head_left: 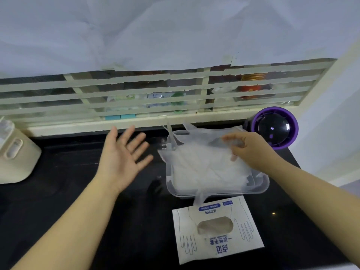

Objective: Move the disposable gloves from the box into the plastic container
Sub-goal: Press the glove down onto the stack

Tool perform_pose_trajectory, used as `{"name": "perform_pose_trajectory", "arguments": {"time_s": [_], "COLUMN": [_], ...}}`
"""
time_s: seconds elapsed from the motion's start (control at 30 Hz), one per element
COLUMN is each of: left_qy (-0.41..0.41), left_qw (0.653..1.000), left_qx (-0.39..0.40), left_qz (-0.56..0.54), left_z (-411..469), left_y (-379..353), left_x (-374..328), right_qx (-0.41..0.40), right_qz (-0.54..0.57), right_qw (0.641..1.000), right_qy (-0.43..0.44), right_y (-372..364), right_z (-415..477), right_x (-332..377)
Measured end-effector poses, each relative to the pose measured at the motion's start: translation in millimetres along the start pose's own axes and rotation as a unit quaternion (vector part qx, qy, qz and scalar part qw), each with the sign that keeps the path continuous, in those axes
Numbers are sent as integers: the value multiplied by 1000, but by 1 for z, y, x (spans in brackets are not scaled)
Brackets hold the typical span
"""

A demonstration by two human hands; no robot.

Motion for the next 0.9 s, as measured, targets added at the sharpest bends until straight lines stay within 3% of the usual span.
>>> {"name": "perform_pose_trajectory", "arguments": {"time_s": [0.07, 0.1, 0.13, 0.17, 0.27, 0.3, 0.37, 0.5, 0.57, 0.67, 0.9], "left_qy": [-132, -197, -251, -277, -227, -190, -136, -112, -105, -104, -55], "left_qw": [978, 942, 879, 791, 506, 438, 358, 326, 329, 350, 372], "left_qx": [-36, -20, 27, 88, 265, 290, 305, 320, 323, 319, 300], "left_qz": [157, 273, 404, 538, 789, 830, 872, 882, 881, 875, 876], "left_z": [-3, -9, -16, -21, -16, -10, 4, 16, 20, 27, 44], "left_y": [-8, -28, -58, -90, -136, -135, -128, -125, -126, -124, -109], "left_x": [-38, -50, -52, -40, 40, 61, 86, 104, 111, 118, 136], "right_qx": [17, 20, 24, 28, 43, 54, 56, -46, 55, 213, 265], "right_qz": [-58, -86, -107, -125, -199, -223, -274, -357, -337, -336, -343], "right_qw": [998, 996, 994, 992, 979, 973, 960, 925, 931, 916, 901], "right_qy": [-4, -4, -3, -1, 10, 12, 13, 125, 129, 54, 7], "right_y": [-5, -6, -8, -10, -15, -18, -20, -12, -37, -78, -99], "right_z": [2, 2, 3, 3, 6, 7, 4, -12, -14, -9, 10], "right_x": [-7, -9, -10, -9, -9, -11, -12, 31, 33, 7, -24]}}
Point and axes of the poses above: each hand's wrist, its own z-axis towards the middle knuckle, its own y-axis out of the back of the hand, x = y × z, the point moved 9 cm from there along z, towards the middle knuckle, and after that the axes turned 2 degrees about x, right-handed, at the moved point
